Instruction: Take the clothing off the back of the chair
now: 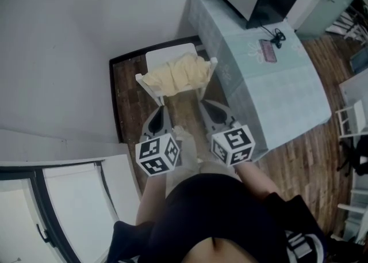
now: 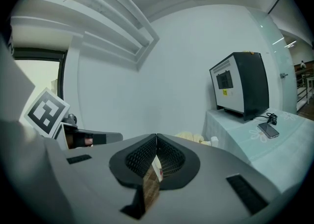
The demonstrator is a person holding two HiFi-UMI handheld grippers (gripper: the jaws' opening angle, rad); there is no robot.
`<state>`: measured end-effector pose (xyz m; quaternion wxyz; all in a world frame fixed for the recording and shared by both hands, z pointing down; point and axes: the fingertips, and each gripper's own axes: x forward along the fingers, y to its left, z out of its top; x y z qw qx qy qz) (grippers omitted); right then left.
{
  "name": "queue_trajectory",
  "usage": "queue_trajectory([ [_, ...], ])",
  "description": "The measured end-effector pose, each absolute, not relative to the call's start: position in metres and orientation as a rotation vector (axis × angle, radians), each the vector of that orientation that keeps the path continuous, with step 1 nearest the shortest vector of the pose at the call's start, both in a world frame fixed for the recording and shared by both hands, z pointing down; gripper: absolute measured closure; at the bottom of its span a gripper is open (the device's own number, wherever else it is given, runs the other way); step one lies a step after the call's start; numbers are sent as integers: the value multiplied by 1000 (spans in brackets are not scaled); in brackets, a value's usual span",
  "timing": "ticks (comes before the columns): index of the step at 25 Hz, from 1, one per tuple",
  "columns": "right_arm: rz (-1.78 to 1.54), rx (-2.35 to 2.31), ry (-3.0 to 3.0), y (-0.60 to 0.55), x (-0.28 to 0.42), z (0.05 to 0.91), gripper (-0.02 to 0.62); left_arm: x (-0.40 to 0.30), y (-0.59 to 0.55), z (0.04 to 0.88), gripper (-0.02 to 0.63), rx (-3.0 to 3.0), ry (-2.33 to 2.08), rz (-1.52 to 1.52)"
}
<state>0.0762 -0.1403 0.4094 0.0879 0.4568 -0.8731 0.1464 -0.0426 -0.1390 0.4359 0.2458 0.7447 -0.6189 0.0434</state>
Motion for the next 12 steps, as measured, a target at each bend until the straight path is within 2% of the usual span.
queue_trajectory([
  [12,459,1390,-2547,-195,78,438,581,-55,-190,466,609,2009,-1718,143],
])
